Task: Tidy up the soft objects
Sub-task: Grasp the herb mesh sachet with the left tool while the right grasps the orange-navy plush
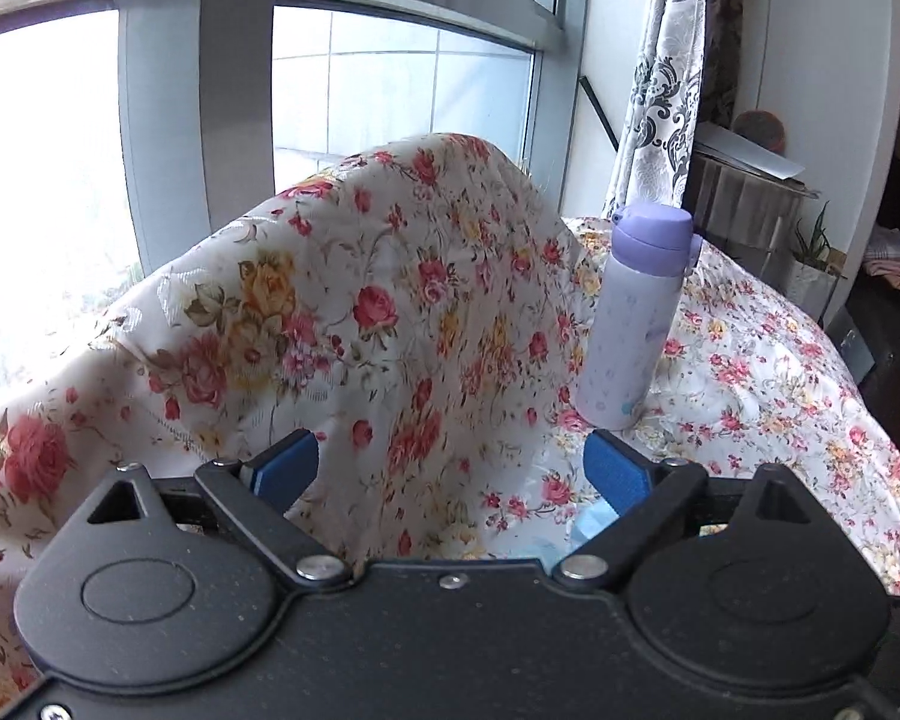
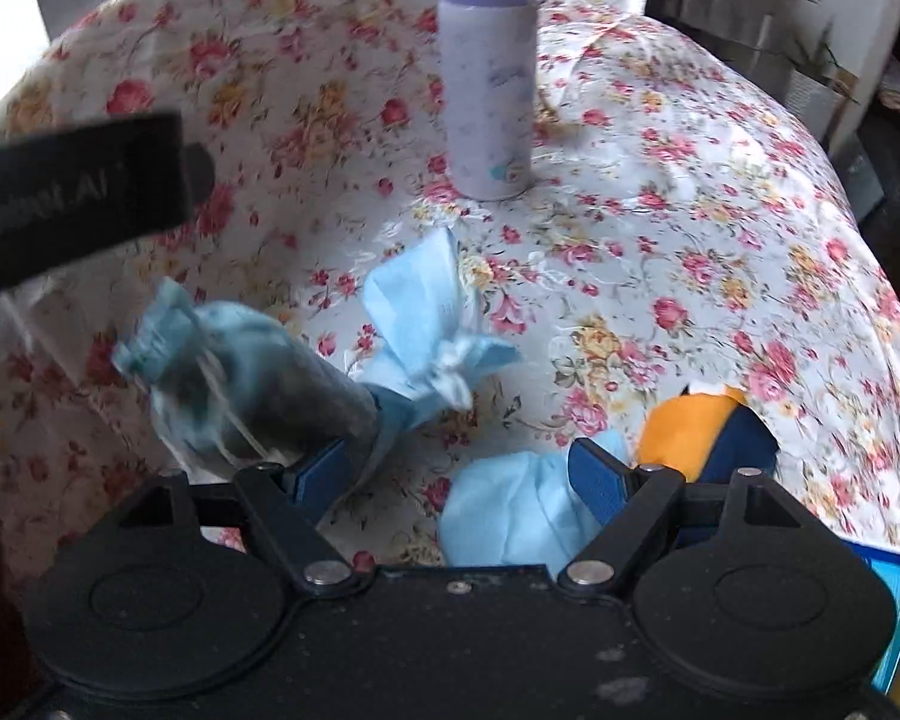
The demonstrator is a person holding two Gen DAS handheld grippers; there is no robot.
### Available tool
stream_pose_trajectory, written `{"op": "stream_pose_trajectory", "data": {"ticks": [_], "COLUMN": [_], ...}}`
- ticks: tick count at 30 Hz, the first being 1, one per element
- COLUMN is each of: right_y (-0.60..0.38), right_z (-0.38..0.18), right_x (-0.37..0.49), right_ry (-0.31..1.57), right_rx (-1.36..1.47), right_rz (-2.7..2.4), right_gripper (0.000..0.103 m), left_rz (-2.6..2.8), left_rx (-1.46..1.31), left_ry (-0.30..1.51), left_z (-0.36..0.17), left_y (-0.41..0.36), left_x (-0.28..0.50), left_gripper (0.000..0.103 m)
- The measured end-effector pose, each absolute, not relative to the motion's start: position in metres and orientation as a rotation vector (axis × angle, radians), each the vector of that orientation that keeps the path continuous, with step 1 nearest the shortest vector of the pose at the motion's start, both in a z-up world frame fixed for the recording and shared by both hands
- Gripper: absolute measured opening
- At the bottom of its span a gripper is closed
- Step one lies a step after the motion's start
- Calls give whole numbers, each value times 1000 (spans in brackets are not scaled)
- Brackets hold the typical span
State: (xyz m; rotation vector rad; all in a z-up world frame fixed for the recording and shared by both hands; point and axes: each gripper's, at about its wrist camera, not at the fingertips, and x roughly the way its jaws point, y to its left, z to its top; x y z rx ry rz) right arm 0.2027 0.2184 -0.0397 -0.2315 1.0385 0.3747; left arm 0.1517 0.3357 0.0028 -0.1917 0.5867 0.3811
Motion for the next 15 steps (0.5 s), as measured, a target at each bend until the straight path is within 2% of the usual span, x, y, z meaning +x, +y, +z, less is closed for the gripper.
{"op": "stream_pose_trajectory", "data": {"ticks": [15], "right_y": [148], "right_z": [-4], "right_x": [234], "right_ry": [1010], "right_rx": [-151], "right_rz": [224], "right_gripper": [81], "left_rz": [330], "left_rx": [-227], "left_ry": [739], "left_z": [-16], "left_y": [336], "left_x": [165], "left_gripper": [92]}}
